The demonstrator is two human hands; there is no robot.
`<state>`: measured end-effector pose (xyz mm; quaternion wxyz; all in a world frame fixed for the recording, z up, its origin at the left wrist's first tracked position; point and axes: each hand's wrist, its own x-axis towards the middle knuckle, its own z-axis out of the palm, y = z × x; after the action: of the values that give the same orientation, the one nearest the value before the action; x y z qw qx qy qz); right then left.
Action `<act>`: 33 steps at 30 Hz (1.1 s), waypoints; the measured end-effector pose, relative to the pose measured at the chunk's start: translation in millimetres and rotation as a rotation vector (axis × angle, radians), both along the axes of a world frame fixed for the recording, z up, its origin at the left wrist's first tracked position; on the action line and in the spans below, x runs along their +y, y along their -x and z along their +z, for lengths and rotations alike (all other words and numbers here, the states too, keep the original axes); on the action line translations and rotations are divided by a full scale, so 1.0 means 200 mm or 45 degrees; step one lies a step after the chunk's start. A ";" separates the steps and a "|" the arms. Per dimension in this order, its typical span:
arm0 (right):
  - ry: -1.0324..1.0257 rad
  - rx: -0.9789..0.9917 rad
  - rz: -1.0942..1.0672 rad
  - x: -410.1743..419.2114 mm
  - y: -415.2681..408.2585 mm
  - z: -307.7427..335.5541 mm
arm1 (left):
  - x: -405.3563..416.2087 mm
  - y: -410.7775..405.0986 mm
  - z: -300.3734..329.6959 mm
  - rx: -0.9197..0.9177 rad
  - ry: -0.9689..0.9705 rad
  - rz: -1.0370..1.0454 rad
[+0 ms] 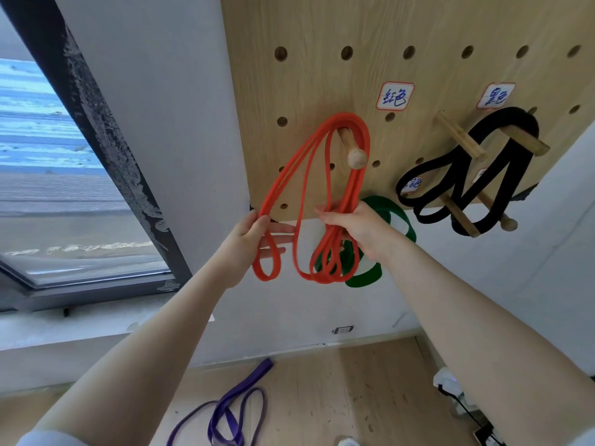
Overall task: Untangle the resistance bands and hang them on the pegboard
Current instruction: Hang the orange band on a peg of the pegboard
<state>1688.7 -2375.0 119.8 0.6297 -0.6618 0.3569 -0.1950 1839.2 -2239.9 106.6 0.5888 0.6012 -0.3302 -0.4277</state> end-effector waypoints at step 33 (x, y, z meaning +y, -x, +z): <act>0.075 0.095 0.362 -0.04 -0.03 0.07 | -0.12 -0.09 -0.15 -1.110 -0.076 0.035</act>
<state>1694.1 -2383.7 133.6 0.6175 -0.7307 0.2770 -0.0896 1857.9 -2263.2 76.3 0.3823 0.7467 -0.5272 -0.1353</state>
